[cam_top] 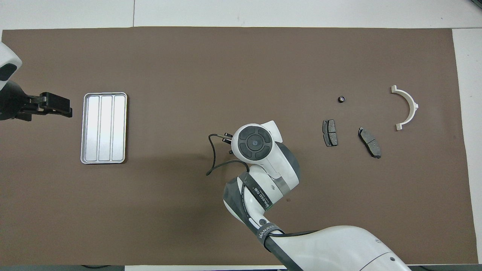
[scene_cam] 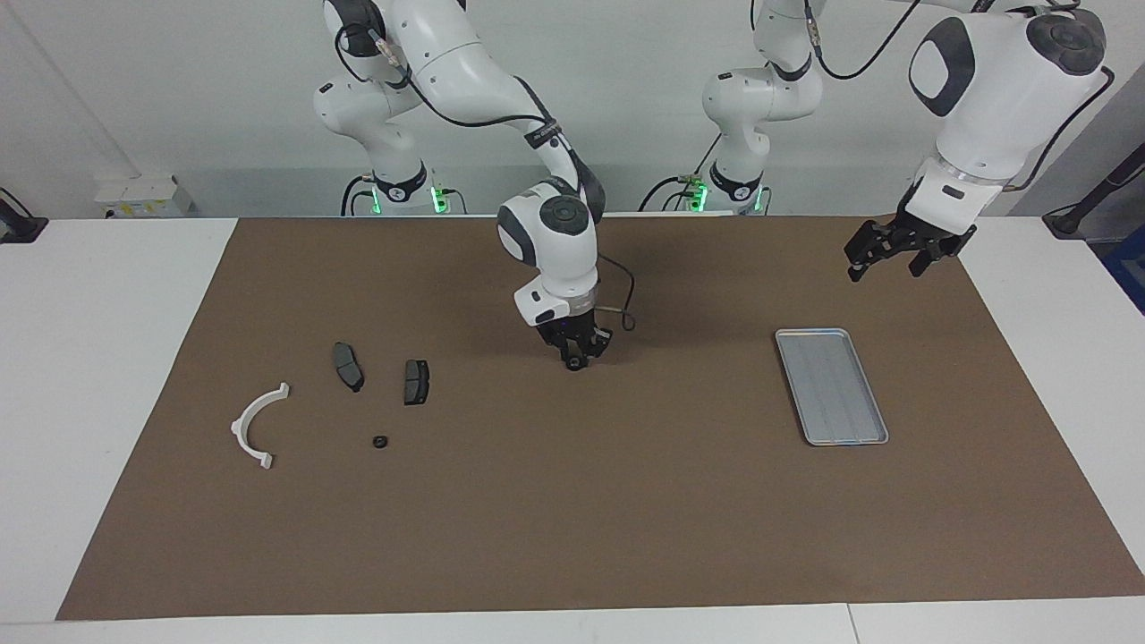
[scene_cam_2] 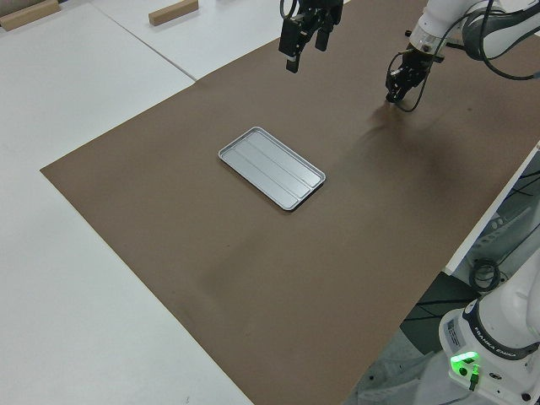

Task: Pick bearing gear from pile to tray

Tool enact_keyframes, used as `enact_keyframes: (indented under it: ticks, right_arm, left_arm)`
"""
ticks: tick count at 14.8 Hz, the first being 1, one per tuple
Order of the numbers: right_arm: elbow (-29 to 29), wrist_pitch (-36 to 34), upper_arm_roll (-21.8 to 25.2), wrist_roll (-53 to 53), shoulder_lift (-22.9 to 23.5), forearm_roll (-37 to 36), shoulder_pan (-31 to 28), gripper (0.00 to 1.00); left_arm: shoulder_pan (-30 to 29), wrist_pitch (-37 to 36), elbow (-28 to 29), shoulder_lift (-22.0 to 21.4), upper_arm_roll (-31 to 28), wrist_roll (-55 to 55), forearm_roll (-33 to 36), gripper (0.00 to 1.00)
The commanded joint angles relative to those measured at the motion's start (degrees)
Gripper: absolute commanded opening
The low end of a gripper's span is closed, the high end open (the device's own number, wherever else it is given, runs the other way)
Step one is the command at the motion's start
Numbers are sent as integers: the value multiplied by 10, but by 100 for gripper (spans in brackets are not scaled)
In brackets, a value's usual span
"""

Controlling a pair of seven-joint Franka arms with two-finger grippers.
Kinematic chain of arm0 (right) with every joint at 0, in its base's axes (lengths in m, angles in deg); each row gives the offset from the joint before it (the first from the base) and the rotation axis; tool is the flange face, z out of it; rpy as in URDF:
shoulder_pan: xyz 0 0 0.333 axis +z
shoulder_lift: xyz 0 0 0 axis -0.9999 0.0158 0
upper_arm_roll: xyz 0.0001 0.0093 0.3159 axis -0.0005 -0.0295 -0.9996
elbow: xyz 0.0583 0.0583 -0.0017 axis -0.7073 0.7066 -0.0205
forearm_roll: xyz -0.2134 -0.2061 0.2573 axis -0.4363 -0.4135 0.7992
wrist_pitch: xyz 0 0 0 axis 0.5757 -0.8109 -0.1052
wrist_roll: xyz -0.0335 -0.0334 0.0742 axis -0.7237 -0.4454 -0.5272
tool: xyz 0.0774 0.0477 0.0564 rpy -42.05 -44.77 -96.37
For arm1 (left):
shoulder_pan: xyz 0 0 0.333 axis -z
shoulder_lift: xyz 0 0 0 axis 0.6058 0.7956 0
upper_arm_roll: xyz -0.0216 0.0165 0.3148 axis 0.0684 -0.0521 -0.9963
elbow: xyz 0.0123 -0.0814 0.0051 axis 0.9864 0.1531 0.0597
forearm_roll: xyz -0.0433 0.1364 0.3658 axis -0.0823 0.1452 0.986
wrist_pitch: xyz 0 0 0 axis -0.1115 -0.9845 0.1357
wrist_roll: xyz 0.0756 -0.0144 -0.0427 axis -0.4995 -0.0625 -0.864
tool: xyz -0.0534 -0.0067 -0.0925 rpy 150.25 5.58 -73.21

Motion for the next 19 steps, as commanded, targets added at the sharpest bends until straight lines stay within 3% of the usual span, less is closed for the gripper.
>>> enact_keyframes:
  ticks: [1, 3, 6, 11, 15, 19]
  right_arm:
    - [-16, -40, 0, -2, -22, 9, -15, 80]
    - [-20, -61, 1, 52, -48, 9, -57, 86]
    - [-21, -96, 0, 228, -79, 9, -148, 88]
    - [-21, -96, 1, 531, -79, 9, -284, 88]
    - [-19, -60, 2, 617, -60, 5, -322, 88]
    - [-22, -33, 2, 624, -44, 1, -322, 87]
  left_arm:
    - [5, -3, 11, -13, -3, -4, 5, 100]
    - [4, -5, 12, -14, -2, -4, 5, 100]
    - [7, -1, 37, -27, -1, -4, 5, 100]
    - [22, 27, 68, -41, 0, -8, 4, 100]
    - [78, 37, 86, -35, -1, -116, -1, 100]
    - [138, 100, 79, 13, 1, -217, -34, 100]
